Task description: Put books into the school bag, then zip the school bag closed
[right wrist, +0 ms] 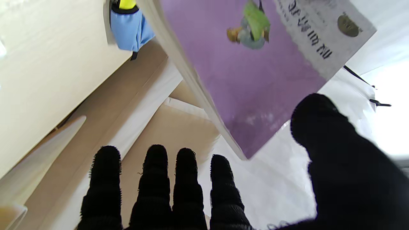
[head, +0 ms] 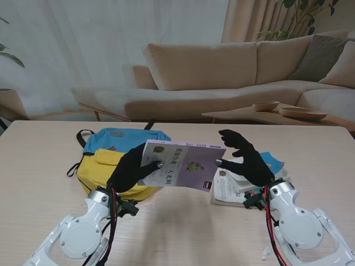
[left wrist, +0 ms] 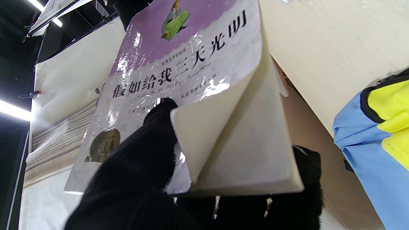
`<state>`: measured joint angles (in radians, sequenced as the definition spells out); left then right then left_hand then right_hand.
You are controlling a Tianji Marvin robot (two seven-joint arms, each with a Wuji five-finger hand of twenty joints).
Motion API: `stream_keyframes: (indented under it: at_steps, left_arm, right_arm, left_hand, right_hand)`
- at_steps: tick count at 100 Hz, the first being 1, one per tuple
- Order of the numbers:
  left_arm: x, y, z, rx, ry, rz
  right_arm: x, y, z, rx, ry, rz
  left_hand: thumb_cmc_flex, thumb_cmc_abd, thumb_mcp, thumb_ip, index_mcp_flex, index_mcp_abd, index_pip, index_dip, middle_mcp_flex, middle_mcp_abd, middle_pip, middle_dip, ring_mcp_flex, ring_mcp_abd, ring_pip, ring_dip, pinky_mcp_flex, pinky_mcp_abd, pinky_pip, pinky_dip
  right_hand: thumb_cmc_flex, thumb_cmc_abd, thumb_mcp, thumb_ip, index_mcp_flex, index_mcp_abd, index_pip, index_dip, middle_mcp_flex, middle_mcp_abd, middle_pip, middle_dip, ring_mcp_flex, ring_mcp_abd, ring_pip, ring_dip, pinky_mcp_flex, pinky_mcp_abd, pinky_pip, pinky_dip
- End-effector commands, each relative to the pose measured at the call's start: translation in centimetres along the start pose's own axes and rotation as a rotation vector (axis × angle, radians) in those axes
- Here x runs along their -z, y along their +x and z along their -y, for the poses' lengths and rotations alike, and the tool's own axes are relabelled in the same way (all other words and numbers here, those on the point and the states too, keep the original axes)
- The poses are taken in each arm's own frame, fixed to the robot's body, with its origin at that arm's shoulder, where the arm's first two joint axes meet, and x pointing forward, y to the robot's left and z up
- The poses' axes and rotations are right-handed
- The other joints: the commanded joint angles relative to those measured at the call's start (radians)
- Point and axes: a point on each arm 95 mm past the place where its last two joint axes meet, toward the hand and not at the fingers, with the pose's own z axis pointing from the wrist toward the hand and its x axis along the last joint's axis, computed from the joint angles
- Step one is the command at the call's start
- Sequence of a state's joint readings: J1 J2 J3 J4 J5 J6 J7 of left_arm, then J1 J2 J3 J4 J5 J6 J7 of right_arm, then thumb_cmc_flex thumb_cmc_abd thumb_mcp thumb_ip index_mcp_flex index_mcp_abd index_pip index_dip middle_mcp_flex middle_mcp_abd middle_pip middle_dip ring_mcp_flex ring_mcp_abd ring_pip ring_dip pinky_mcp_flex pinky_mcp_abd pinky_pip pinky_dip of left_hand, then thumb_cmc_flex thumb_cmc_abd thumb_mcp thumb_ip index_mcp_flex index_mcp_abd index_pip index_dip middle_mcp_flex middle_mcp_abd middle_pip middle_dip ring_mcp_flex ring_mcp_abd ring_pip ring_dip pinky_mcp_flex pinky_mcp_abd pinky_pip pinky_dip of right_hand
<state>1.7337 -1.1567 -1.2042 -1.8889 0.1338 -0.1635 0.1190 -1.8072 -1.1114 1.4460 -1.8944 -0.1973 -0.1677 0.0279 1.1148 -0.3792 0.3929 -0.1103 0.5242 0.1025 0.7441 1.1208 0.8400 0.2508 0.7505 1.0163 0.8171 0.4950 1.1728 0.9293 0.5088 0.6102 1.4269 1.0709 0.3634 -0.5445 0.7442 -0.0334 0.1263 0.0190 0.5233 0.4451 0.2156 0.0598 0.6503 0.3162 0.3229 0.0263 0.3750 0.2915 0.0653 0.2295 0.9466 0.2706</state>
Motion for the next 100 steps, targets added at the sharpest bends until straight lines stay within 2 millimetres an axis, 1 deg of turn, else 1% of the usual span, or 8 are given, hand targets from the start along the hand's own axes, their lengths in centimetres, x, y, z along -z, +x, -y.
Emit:
stream_keyframes:
  at_steps: [1, 25, 54, 62, 67, 74, 88, 100]
  left_arm:
    - [-0.2, 1.1, -0.3, 0.035, -0.004, -0.030]
    - [-0.6, 1.9, -0.7, 0.121, -0.060, -0.051]
    - [-1.8, 2.4, -1.7, 0.190, -0.143, -0.053]
    - [-2.1, 2.4, -1.9, 0.209, -0.153, -0.046]
    - [-2.2, 2.4, -1.9, 0.210, -0.159, -0.042]
    - [-2.3, 2.4, -2.0, 0.210, -0.159, -0.042]
    - [-2.1, 2.3, -1.9, 0.208, -0.143, -0.030]
    - [-1.8, 2.1, -1.8, 0.196, -0.123, -0.023]
  right_arm:
    - [0.7, -0.5, 1.5, 0.001, 0.044, 0.010]
    - [1.0, -0.5, 3.4, -0.152, 0.047, -0.016]
    - [1.2, 1.0, 5.1, -0.345, -0.013, -0.099]
    - [1.4, 1.4, 5.3, -0.395, -0.018, -0.108]
    - [1.4, 1.7, 5.4, -0.432, -0.021, -0.113]
    - [1.6, 2.0, 5.4, -0.489, -0.013, -0.105]
    - [1.7, 2.3, 5.1, -0.576, 0.008, -0.069]
    - [1.7, 2.4, 4.9, -0.615, 0.007, -0.029]
  left_hand:
    - [0.146, 0.201, 0.102, 0.093, 0.160, -0.152, 0.437, 0.217, 0.076, -0.083, 0.242, 0.084, 0.055, -0.013, 0.074, 0.013, 0.010, 0.027, 0.039, 0.029]
    - [0.145, 0.201, 0.104, 0.093, 0.159, -0.153, 0.435, 0.219, 0.075, -0.084, 0.241, 0.085, 0.055, -0.013, 0.074, 0.012, 0.011, 0.027, 0.039, 0.029]
    - [0.145, 0.199, 0.102, 0.093, 0.159, -0.156, 0.433, 0.221, 0.075, -0.089, 0.236, 0.084, 0.054, -0.017, 0.070, 0.010, 0.009, 0.022, 0.036, 0.027]
    - [0.146, 0.199, 0.102, 0.092, 0.159, -0.156, 0.433, 0.221, 0.073, -0.089, 0.235, 0.084, 0.053, -0.017, 0.068, 0.009, 0.008, 0.021, 0.035, 0.026]
    - [0.145, 0.200, 0.101, 0.092, 0.159, -0.156, 0.433, 0.221, 0.073, -0.089, 0.235, 0.084, 0.052, -0.017, 0.066, 0.009, 0.007, 0.021, 0.034, 0.025]
    - [0.145, 0.198, 0.097, 0.090, 0.155, -0.158, 0.429, 0.221, 0.069, -0.090, 0.229, 0.082, 0.047, -0.017, 0.057, 0.006, 0.003, 0.018, 0.030, 0.022]
    - [0.174, 0.173, 0.073, 0.068, 0.132, -0.149, 0.367, 0.163, 0.049, -0.075, 0.142, 0.055, 0.007, 0.018, -0.039, -0.020, -0.048, 0.014, -0.019, -0.020]
    - [0.167, 0.078, 0.041, 0.026, 0.027, -0.130, 0.298, -0.037, 0.029, -0.052, -0.101, 0.091, -0.103, 0.030, -0.193, -0.067, -0.176, -0.010, -0.104, -0.131]
  right_hand:
    - [0.012, -0.019, -0.034, -0.020, 0.002, 0.004, 0.016, 0.016, -0.005, -0.021, 0.016, 0.007, -0.024, -0.032, 0.003, -0.012, 0.004, -0.037, -0.009, -0.012]
    - [0.043, -0.052, 0.014, -0.033, 0.075, 0.000, 0.064, 0.007, 0.073, -0.016, 0.021, 0.010, 0.033, -0.027, 0.026, -0.005, 0.039, -0.032, 0.021, -0.005]
    - [0.048, -0.202, 0.357, -0.096, 0.358, -0.039, 0.163, -0.043, 0.358, 0.003, 0.002, 0.019, 0.255, 0.015, 0.087, 0.022, 0.202, -0.021, 0.128, 0.046]
    - [0.115, -0.166, 0.428, -0.087, 0.512, -0.067, 0.182, -0.049, 0.510, 0.012, -0.021, 0.013, 0.374, 0.039, 0.112, 0.028, 0.290, -0.012, 0.177, 0.067]
    - [0.231, -0.203, 0.478, -0.193, 0.615, -0.104, 0.290, -0.188, 0.639, 0.019, -0.038, 0.009, 0.473, 0.063, 0.142, 0.033, 0.354, -0.006, 0.211, 0.076]
    - [0.412, -0.154, 0.448, -0.209, 0.740, -0.137, 0.416, -0.256, 0.797, 0.041, -0.078, -0.006, 0.575, 0.092, 0.193, 0.042, 0.424, 0.023, 0.259, 0.087]
    - [0.485, -0.117, 0.470, -0.195, 0.932, -0.155, 0.440, 0.010, 0.916, 0.086, 0.037, 0.092, 0.697, 0.165, 0.412, 0.101, 0.518, 0.116, 0.431, 0.156]
    - [0.498, -0.107, 0.481, -0.199, 0.958, -0.154, 0.433, 0.225, 0.893, 0.117, 0.189, 0.180, 0.720, 0.199, 0.600, 0.163, 0.557, 0.160, 0.546, 0.233]
